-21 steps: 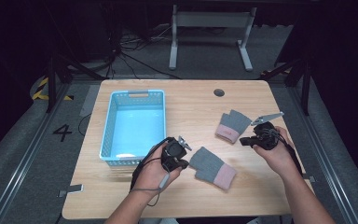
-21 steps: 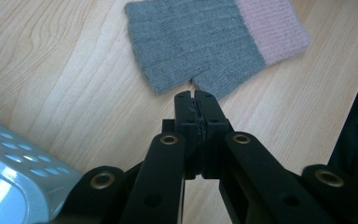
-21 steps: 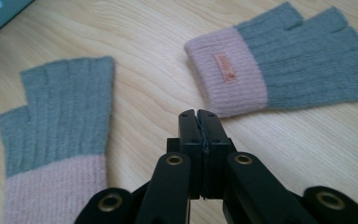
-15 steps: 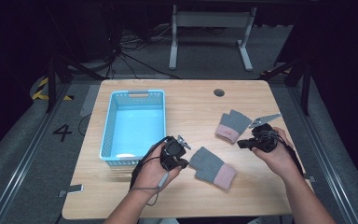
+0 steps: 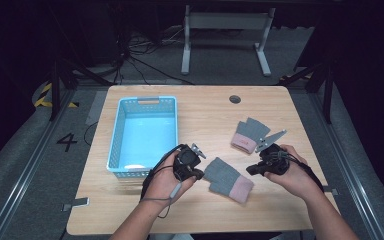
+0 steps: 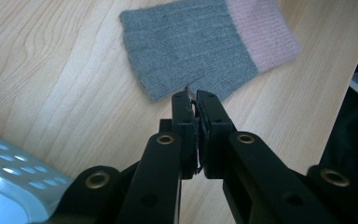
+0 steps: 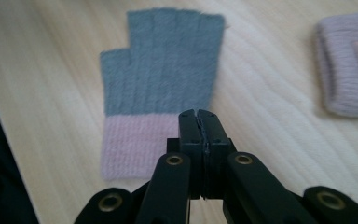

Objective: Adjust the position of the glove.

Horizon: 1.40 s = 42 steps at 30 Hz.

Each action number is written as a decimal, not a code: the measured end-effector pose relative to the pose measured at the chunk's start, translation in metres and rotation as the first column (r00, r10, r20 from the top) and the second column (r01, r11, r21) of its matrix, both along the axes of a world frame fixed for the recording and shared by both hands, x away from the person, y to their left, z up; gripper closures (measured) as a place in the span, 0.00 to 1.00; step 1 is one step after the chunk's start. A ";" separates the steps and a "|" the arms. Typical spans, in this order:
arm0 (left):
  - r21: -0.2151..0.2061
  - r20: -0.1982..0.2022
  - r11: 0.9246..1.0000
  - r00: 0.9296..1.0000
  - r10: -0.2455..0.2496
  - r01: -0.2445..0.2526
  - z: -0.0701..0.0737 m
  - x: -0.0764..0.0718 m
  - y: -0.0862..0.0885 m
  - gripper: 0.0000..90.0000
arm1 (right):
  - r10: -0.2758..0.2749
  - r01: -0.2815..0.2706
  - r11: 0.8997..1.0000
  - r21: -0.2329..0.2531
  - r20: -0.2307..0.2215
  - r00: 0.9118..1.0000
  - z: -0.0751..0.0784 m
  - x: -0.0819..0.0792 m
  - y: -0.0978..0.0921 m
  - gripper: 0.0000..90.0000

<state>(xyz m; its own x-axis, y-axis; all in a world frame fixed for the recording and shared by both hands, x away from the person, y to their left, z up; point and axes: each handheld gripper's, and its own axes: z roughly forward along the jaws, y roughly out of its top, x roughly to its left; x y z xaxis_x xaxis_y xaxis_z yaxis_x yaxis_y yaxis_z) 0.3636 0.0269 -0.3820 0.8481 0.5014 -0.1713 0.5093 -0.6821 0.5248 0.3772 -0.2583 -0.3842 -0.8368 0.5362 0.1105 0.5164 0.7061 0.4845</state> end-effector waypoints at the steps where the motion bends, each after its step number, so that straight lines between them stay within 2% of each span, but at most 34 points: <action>1: 0.000 0.002 1.000 1.000 -0.002 0.002 0.000 0.000 -0.001 0.96 | 0.015 -0.015 1.000 -0.005 -0.010 1.000 -0.001 -0.001 0.002 1.00; 6: 0.006 0.003 1.000 1.000 -0.017 0.017 -0.001 0.002 -0.005 0.96 | 0.066 -0.068 0.997 -0.034 -0.051 0.996 -0.010 -0.006 0.010 1.00; 16: 0.012 -0.004 0.999 0.999 -0.036 0.036 -0.002 0.005 -0.010 0.95 | 0.131 -0.139 0.988 -0.069 -0.107 0.986 -0.028 -0.013 0.024 1.00; 21: 0.010 -0.005 0.999 0.999 -0.034 0.034 -0.002 0.005 -0.010 0.95 | 0.128 -0.140 0.986 -0.093 -0.123 0.984 -0.036 -0.013 0.028 1.00; 23: 0.009 -0.005 0.999 0.999 -0.035 0.035 -0.002 0.005 -0.010 0.95 | 0.127 -0.140 0.986 -0.088 -0.132 0.983 -0.038 -0.012 0.028 1.00; 35: 0.011 -0.009 0.999 0.999 -0.033 0.033 -0.003 0.004 -0.009 0.94 | 0.113 -0.125 0.988 -0.087 -0.129 0.985 -0.038 -0.008 0.025 1.00; 42: 0.015 -0.022 0.999 0.999 -0.031 0.031 -0.006 0.005 -0.011 0.93 | 0.106 -0.116 0.988 -0.102 -0.099 0.989 -0.038 -0.006 0.023 1.00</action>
